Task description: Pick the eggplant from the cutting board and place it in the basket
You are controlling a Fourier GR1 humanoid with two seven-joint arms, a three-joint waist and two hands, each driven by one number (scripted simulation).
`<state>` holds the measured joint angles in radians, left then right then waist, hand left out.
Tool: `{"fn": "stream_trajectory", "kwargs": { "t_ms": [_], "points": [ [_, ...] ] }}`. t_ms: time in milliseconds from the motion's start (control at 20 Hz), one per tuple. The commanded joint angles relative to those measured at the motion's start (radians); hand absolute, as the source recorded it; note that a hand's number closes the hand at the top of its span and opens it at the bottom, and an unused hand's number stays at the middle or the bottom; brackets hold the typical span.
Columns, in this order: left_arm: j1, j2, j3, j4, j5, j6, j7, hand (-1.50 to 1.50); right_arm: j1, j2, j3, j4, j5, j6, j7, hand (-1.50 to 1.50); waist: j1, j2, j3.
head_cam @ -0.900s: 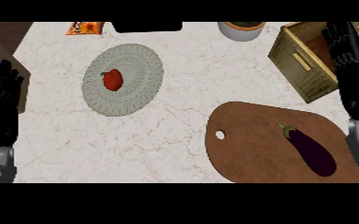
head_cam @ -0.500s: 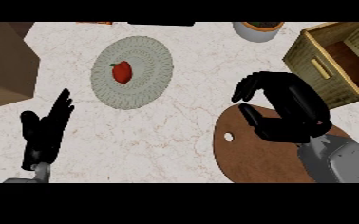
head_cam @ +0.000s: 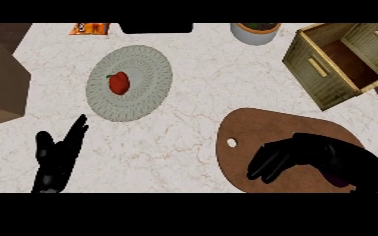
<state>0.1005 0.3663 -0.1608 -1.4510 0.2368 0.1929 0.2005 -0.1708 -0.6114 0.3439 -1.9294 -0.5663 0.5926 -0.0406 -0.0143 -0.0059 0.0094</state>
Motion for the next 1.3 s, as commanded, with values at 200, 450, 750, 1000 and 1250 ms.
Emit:
{"fn": "stream_trajectory", "kwargs": {
  "t_ms": [200,450,750,1000,1250],
  "points": [
    [0.017,-0.003,-0.021,0.037,0.009,-0.035,0.045,0.0,-0.184,-0.286,-0.32,0.078,0.21,0.13,-0.064,-1.5,0.012,0.01,-0.008],
    [0.007,0.0,-0.018,0.046,0.011,-0.058,0.045,0.0,-0.343,-0.448,-0.423,0.244,0.219,0.336,-0.151,-1.5,0.041,0.016,-0.01],
    [0.033,-0.011,-0.037,0.039,0.002,-0.076,0.02,0.0,-0.419,-0.611,-0.384,0.335,0.321,0.566,-0.237,-1.5,0.074,0.024,-0.009],
    [-0.014,-0.028,-0.042,0.065,-0.024,-0.058,0.024,0.0,-0.435,-0.642,-0.309,0.307,0.426,0.57,-0.295,-1.5,0.074,0.028,-0.008],
    [0.034,-0.048,-0.066,0.022,-0.035,-0.051,0.01,0.0,-0.411,-0.673,-0.276,0.309,0.506,0.535,-0.385,-1.5,0.078,0.024,-0.005]
  ]
}}
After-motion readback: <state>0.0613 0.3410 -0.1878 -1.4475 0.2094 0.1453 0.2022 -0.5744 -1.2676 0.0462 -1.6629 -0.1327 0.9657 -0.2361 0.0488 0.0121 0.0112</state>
